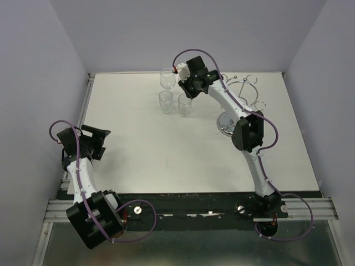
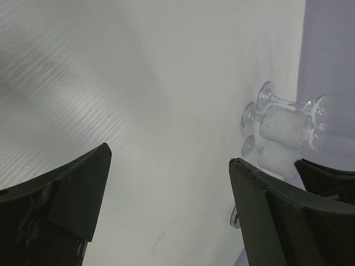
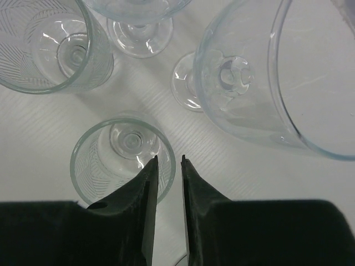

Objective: Take the wine glass off the wine glass rack

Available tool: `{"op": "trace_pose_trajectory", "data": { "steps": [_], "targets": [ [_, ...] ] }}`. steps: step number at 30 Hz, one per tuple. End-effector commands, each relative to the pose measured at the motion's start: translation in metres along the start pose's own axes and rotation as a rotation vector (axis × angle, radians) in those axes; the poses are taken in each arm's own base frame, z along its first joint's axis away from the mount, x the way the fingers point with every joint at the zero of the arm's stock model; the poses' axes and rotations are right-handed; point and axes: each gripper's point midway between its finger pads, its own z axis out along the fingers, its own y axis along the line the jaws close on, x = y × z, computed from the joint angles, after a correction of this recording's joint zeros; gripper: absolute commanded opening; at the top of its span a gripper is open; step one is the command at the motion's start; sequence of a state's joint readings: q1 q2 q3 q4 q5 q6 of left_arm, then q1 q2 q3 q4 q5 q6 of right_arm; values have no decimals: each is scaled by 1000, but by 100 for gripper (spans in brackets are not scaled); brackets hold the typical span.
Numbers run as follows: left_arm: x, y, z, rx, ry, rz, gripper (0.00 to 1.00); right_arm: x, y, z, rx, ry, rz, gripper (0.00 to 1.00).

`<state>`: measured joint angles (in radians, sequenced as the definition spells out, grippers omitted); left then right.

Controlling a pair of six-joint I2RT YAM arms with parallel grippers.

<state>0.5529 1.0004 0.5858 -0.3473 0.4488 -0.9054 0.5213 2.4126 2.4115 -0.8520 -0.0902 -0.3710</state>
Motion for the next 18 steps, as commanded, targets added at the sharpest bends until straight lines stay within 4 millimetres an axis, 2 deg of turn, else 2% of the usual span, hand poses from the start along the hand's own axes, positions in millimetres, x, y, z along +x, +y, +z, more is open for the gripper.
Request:
{"op": "trace_pose_trajectory", "data": {
  "steps": [1, 4, 7, 10, 14, 18],
  "targets": [
    [-2, 5, 1, -9, -16, -4, 99, -7, -15, 3, 51, -25, -15, 31],
    [-2, 4, 2, -4, -12, -13, 99, -9, -17, -1, 62, -27, -9, 31],
    [0, 7, 6, -6, 0, -39, 99, -16, -18, -14, 71, -45, -10, 34],
    [0, 7, 10, -2, 5, -54, 99, -37, -22, -45, 101, -103, -41, 45],
    [-2, -2, 15, 26, 7, -17, 99, -66, -18, -95, 96, -215, -19, 69],
    [-3, -27, 25, 53, 38, 101, 99, -90, 13, -152, -42, -353, 58, 87]
  ]
}}
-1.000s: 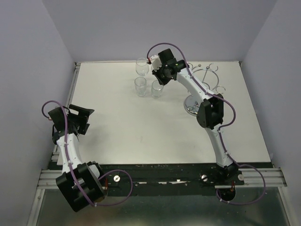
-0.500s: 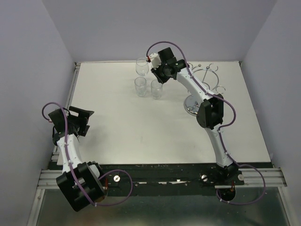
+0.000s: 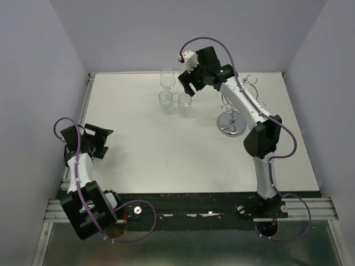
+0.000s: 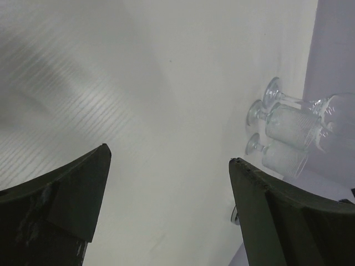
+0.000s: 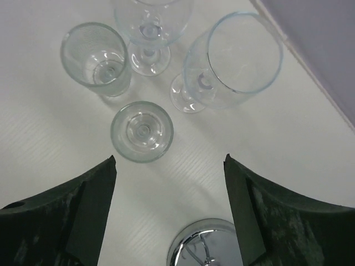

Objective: Take the wine glass off the wine glass rack

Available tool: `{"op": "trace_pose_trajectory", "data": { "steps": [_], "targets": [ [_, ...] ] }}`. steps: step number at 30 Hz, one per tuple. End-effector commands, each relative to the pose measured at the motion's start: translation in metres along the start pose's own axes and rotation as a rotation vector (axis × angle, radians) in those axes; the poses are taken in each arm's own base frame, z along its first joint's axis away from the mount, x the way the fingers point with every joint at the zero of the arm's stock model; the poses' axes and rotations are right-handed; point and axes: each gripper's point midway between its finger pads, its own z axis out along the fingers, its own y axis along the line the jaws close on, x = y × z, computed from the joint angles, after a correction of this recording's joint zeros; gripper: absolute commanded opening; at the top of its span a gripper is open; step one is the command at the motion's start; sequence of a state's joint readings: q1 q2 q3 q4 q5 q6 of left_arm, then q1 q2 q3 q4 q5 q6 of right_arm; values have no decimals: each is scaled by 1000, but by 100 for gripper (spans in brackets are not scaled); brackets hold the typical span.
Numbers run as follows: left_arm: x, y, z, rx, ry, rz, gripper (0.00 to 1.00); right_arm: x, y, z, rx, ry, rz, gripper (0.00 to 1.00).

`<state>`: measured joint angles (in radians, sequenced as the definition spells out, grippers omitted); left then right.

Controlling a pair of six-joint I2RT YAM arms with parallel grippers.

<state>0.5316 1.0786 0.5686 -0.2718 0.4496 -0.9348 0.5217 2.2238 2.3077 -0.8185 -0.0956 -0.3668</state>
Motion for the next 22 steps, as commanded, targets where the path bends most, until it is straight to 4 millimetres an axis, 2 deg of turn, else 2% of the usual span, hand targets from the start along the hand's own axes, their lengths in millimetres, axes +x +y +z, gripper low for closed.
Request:
{"op": "trace_pose_trajectory", "data": {
  "steps": [1, 3, 6, 7, 10, 14, 16, 17, 19, 22],
  "targets": [
    [-7, -40, 11, 67, 19, 167, 99, -71, 16, -91, -68, -268, 141, 89],
    [-5, -56, 20, 67, 59, 266, 99, -78, 10, -118, -17, -285, 284, 94],
    [-10, -93, 25, 102, 69, 442, 99, -74, -12, -156, 139, -280, 382, 96],
    [-14, -109, 25, 124, 59, 501, 99, -69, -26, -170, 234, -271, 400, 100],
    [-26, -153, 21, 207, 6, 632, 99, -50, -79, -223, 577, -268, 444, 100],
    [-44, -197, 10, 266, -75, 734, 99, -18, -118, -279, 762, -266, 493, 100],
    [-55, -209, 6, 245, -119, 769, 99, -4, -127, -300, 794, -285, 518, 100],
    [-61, -216, 1, 242, -144, 792, 99, 1, -132, -319, 822, -319, 533, 100],
    [-67, -222, -5, 223, -170, 827, 99, 17, -137, -328, 847, -312, 556, 100],
    [-70, -223, -11, 188, -192, 889, 99, 31, -142, -342, 885, -306, 565, 100]
  ]
}}
